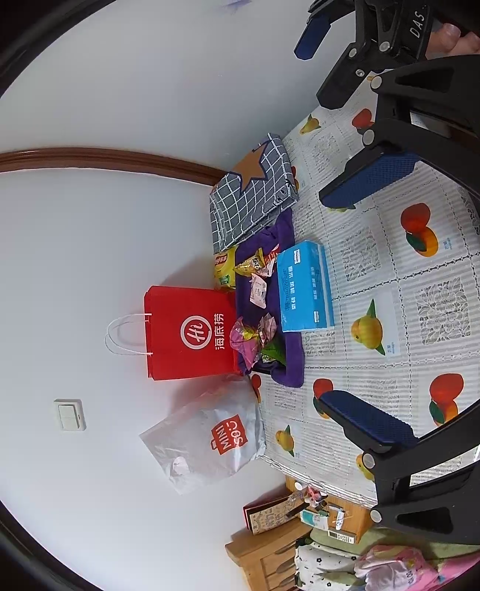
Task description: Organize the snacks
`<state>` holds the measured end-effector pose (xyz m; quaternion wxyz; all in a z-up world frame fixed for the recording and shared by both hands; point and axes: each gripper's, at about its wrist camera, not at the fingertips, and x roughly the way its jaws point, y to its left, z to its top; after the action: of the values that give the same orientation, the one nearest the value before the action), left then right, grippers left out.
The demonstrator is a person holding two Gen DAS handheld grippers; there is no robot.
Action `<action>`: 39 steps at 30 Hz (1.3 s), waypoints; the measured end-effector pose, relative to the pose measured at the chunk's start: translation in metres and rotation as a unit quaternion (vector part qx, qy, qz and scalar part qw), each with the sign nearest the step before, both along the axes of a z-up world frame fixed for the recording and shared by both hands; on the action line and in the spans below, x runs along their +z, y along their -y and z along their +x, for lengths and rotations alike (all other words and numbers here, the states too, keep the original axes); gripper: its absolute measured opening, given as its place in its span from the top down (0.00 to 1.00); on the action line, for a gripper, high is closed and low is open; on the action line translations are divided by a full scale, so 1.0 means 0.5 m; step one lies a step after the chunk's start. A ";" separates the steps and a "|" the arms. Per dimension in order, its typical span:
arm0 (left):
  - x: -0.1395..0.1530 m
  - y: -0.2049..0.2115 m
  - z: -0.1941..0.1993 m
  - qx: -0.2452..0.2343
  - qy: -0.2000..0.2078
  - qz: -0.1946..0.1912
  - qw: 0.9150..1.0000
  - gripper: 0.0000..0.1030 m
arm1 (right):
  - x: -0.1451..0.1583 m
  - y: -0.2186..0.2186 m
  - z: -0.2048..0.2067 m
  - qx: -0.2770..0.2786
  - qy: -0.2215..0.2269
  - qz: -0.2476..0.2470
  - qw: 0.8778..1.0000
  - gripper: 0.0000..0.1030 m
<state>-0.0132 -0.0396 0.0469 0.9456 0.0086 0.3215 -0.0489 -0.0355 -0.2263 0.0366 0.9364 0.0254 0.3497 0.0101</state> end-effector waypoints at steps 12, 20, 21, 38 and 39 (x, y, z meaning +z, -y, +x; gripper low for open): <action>0.005 -0.002 -0.002 0.002 0.001 -0.006 1.000 0.03 | 0.011 -0.005 -0.011 0.005 0.007 -0.004 1.000 0.00; 0.007 -0.004 -0.003 0.005 0.002 -0.007 1.000 0.03 | 0.009 -0.003 -0.007 0.008 0.005 -0.004 1.000 0.00; 0.006 -0.005 -0.003 0.005 0.002 -0.007 1.000 0.03 | 0.009 -0.004 -0.007 0.007 0.005 -0.003 1.000 0.00; 0.003 -0.008 -0.001 0.008 0.003 -0.008 1.000 0.03 | 0.008 -0.004 -0.003 0.012 0.007 -0.001 1.000 0.00; 0.003 -0.009 -0.001 0.008 0.003 -0.009 1.000 0.03 | 0.008 -0.005 -0.004 0.012 0.008 -0.002 1.000 0.00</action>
<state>-0.0137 -0.0352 0.0483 0.9471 -0.0023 0.3180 -0.0439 -0.0373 -0.2239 0.0406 0.9390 0.0195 0.3428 0.0214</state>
